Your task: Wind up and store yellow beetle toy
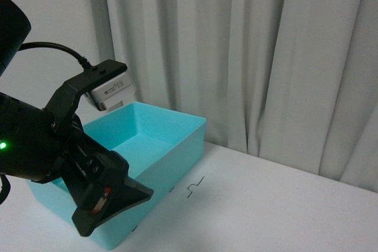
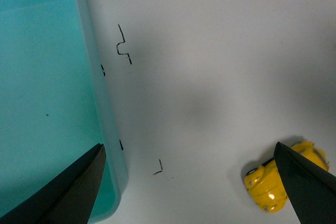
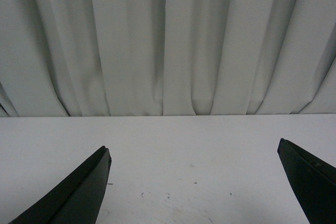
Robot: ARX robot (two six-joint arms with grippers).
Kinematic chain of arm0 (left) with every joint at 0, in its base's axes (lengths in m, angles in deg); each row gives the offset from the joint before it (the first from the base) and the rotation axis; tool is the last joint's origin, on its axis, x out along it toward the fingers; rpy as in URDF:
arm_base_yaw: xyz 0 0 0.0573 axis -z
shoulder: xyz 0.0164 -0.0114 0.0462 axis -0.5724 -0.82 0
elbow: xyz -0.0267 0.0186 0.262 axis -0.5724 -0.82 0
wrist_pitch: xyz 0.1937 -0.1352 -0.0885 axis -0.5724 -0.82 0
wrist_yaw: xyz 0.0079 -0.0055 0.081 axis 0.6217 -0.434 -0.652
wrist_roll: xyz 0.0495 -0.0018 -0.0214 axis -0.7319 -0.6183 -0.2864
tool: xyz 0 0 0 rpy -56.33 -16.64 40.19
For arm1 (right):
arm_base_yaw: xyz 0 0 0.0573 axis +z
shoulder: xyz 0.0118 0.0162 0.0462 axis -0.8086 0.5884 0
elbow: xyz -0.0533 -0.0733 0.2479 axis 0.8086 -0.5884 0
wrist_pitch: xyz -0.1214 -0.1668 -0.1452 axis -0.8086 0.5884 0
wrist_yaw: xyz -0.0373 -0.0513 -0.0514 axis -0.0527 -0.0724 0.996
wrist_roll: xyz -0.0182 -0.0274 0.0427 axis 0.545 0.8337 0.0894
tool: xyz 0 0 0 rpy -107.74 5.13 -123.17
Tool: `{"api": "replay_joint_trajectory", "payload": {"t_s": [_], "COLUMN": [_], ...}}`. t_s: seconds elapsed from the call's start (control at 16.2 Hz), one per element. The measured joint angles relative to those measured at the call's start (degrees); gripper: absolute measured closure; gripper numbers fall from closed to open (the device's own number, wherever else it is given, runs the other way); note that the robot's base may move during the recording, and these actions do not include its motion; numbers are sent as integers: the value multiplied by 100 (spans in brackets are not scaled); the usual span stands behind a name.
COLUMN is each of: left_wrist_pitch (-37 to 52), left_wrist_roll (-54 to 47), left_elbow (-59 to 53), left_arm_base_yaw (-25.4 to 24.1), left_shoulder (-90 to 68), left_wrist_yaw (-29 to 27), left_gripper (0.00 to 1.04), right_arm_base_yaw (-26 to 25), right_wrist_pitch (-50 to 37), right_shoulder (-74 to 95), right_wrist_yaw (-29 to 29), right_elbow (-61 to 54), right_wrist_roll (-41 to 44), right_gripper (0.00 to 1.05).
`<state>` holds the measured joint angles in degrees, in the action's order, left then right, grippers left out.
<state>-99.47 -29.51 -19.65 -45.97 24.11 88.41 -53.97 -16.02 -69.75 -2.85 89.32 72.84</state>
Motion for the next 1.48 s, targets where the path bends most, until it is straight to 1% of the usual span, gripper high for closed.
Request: {"api": "replay_joint_trajectory", "payload": {"t_s": [0.12,0.25,0.31,0.43,0.49,0.62,0.8,0.87,0.93,1.11,1.42,1.48], "left_wrist_pitch": [-365,-640,-769,-1064,-1019,-874,-267,-13,214,796,1182,1290], "left_wrist_roll": [-994,-1467,-1683,-2041,-2142,-2162,-1998,-1943,-1878,-1609,-1351,-1307], "left_elbow": [157,199,214,223,219,170,136,118,118,138,232,232], "left_arm_base_yaw": [282,632,874,1648,2199,2798,3698,3875,3947,3866,3709,3696], "left_shoulder": [4,46,46,-55,-321,-741,-1672,-1961,-2240,-3069,-3528,-3624], "left_wrist_yaw": [72,149,166,35,-142,-354,-706,-822,-949,-1198,-1434,-1552], "left_gripper": [7,7,7,7,7,7,7,7,7,7,7,7], "right_arm_base_yaw": [0,0,0,0,0,0,0,0,0,0,0,0], "right_wrist_pitch": [0,-2,-2,-2,-2,4,-2,-2,-2,-2,-2,0], "right_shoulder": [0,0,0,0,0,4,4,4,4,4,4,4], "right_wrist_yaw": [0,-17,0,-2,-2,2,2,2,2,2,2,2], "right_elbow": [0,0,0,0,0,0,0,0,0,0,0,0], "right_wrist_roll": [0,0,0,0,0,0,0,0,0,-2,0,0], "right_gripper": [7,7,7,7,7,7,7,7,7,7,7,7]}}
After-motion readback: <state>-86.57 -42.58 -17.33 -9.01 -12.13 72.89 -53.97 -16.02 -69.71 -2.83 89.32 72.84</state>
